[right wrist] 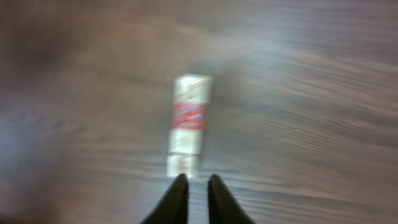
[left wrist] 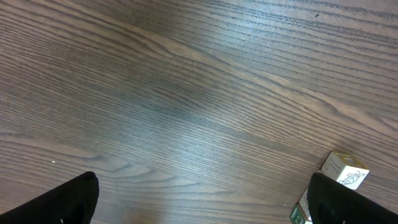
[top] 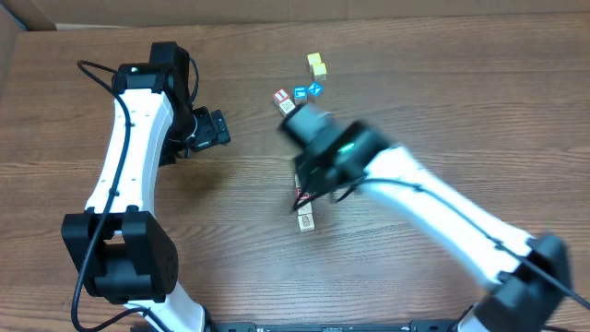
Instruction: Flip 4 blocks
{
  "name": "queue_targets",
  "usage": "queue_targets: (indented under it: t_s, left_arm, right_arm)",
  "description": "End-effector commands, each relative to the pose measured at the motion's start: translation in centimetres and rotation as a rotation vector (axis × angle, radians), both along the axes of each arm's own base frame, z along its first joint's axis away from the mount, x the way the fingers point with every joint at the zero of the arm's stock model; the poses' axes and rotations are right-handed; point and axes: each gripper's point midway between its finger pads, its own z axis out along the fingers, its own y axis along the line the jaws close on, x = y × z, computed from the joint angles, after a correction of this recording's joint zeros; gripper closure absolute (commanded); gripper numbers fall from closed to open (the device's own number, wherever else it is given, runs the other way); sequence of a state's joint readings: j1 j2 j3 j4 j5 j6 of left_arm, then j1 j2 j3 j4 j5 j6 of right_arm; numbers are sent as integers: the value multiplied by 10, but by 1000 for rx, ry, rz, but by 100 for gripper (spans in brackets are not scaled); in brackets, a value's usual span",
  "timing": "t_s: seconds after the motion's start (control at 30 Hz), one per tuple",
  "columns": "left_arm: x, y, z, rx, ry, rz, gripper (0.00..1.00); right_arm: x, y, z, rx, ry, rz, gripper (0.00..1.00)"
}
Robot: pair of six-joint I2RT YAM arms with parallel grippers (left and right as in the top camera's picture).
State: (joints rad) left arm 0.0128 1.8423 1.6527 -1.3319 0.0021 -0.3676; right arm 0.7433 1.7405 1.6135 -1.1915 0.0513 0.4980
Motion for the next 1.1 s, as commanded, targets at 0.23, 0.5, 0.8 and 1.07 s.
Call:
queue_targets:
  t_s: [0.23,0.5,0.8,1.07]
  left_arm:
    - [-1,3,-2,17,6,3,1]
    - [-1,3,-2,17,6,3,1]
    - [-1,3,-2,17,6,3,1]
    - [-1,3,-2,16,6,3,0]
  right_arm:
    - [48,-116,5,-16,62,-335,6]
    - [62,-156,5,-14,66,-449,0]
    - [63,-159,5,-13,66,-458,0]
    - [63,-159,5,-13,66,-458,0]
